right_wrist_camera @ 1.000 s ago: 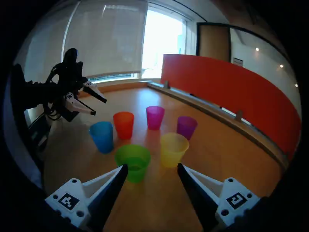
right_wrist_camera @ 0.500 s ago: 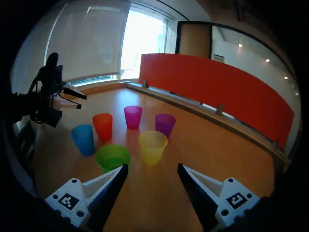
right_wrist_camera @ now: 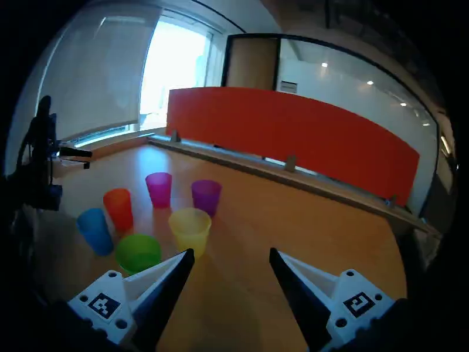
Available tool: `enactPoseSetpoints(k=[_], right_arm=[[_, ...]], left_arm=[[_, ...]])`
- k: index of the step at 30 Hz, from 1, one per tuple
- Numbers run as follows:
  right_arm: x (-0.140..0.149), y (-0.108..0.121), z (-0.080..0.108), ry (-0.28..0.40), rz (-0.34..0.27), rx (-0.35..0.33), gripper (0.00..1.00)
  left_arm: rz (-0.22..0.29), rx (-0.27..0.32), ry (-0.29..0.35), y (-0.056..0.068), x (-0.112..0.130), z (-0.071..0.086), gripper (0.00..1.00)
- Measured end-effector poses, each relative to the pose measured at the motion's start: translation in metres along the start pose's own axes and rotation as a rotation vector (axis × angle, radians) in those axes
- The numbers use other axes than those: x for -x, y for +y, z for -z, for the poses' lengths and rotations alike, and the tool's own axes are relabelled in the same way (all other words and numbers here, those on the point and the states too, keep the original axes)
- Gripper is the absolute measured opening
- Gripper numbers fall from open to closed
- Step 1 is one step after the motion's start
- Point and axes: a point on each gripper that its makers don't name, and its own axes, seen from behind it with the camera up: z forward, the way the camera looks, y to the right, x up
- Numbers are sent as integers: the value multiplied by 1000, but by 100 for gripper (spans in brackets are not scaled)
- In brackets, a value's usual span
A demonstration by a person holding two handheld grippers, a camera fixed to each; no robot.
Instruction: Pour water
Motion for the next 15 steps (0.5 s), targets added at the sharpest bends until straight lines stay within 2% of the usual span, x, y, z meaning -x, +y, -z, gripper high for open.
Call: enactPoseSetpoints(k=[5,15], right_arm=[[-9,18,1,25,-50,88,100],[-32,53,12,106,-156,238,100]], left_arm=[[10,-58,39,-11,-13,0,100],[73,-155,121,-26,-32,3,100]])
